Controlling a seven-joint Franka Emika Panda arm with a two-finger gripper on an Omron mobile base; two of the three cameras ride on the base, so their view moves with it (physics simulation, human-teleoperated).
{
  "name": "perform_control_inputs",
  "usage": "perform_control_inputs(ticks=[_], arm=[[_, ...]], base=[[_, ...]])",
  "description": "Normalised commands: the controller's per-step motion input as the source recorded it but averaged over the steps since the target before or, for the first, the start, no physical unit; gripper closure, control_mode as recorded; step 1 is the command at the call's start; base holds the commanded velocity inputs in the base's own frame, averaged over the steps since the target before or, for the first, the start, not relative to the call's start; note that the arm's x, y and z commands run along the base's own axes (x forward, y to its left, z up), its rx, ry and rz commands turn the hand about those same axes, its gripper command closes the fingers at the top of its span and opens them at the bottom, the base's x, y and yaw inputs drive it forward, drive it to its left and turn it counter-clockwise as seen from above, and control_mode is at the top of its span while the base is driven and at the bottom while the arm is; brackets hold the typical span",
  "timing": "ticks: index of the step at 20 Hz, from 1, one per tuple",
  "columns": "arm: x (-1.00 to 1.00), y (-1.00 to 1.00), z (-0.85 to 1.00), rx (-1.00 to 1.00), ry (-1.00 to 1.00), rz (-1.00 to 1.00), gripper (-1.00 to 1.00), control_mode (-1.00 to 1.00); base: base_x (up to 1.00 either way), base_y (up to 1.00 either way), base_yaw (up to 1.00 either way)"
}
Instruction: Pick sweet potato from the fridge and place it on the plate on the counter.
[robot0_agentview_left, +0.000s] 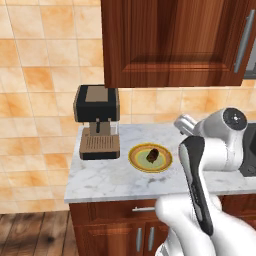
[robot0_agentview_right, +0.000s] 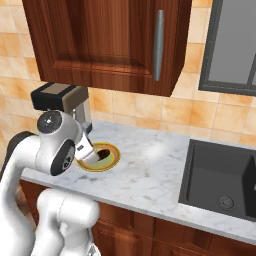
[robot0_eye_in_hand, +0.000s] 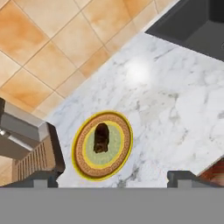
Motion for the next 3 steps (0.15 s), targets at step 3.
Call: perform_control_inputs(ticks=[3], arm=[[-0.70,-0.02,0.00,0.00,0.00,0.00,-1.00,-1.00]], base=[[0.00,0.00,0.00]])
